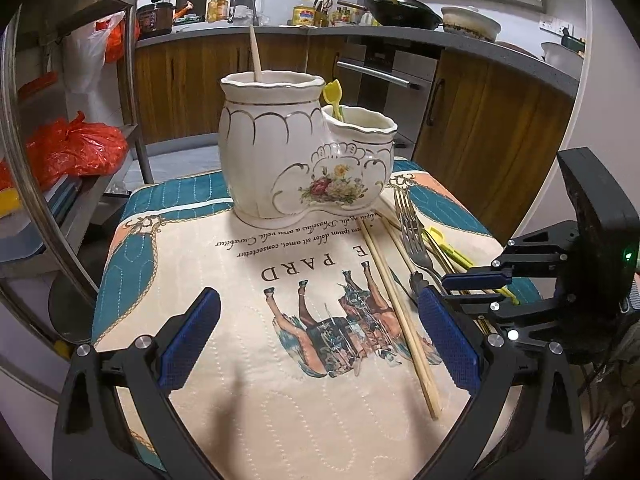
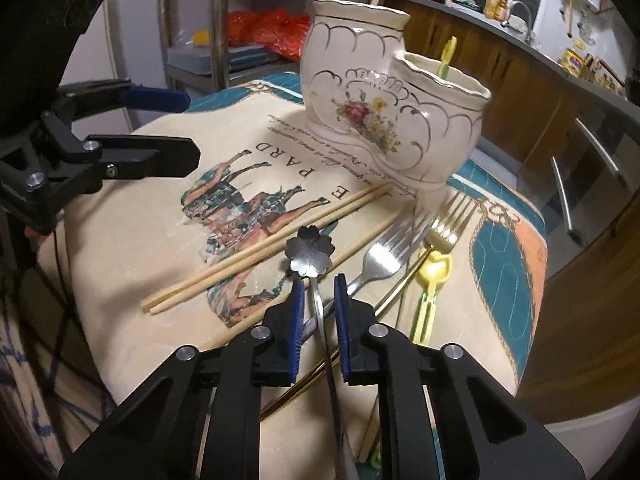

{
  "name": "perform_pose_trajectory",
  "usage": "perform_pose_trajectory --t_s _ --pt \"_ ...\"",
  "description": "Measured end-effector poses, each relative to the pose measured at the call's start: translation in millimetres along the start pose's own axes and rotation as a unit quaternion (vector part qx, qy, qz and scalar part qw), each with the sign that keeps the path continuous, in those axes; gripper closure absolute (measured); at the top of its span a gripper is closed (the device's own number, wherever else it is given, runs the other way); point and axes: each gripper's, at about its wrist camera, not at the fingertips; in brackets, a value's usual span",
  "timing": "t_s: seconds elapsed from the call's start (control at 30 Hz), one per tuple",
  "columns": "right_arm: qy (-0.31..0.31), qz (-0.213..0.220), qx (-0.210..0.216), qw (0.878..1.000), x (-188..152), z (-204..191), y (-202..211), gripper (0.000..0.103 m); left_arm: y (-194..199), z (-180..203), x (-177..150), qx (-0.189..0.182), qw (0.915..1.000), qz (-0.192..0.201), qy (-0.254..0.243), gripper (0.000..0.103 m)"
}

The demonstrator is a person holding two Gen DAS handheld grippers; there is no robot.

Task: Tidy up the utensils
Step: 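Grasp the flower-shaped spoon with the right tool while the left tool grasps another wooden chopstick, then drop the flower spoon into the short holder while the left tool drops the chopstick into the tall holder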

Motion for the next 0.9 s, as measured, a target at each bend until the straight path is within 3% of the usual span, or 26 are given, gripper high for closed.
perform_pose_trajectory --t_s 0.23,0.4,0.7,0.87,0.9 --pt "0.045 -0.04 0.03 0.998 7 -3 -10 0.095 -4 0 2 0.001 0.9999 -0.009 0.006 0.006" --pt "0.046 -0.043 0.03 0.998 9 -2 -13 0.099 -8 3 4 0.002 0.9998 -0.015 0.01 0.006" --pt "-0.055 0.068 0.002 0.996 5 35 29 0.099 -38 25 0 0.017 0.9959 -0.088 -0.016 0.008" --pt "-0.085 0.092 -0.008 0.992 -3 47 40 0.099 -55 41 -4 0.019 0.9922 -0.12 -0.028 0.037" --pt "-0.087 0.094 -0.008 0.992 -4 48 41 0.099 -56 41 -5 0.02 0.9917 -0.124 -0.028 0.038"
Point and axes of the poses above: each gripper's, at about its wrist camera, not at the fingertips, and y roughly against the way its jaws point, z to its right, x to its top, and after that the axes turned 9 degrees about z, right-handed
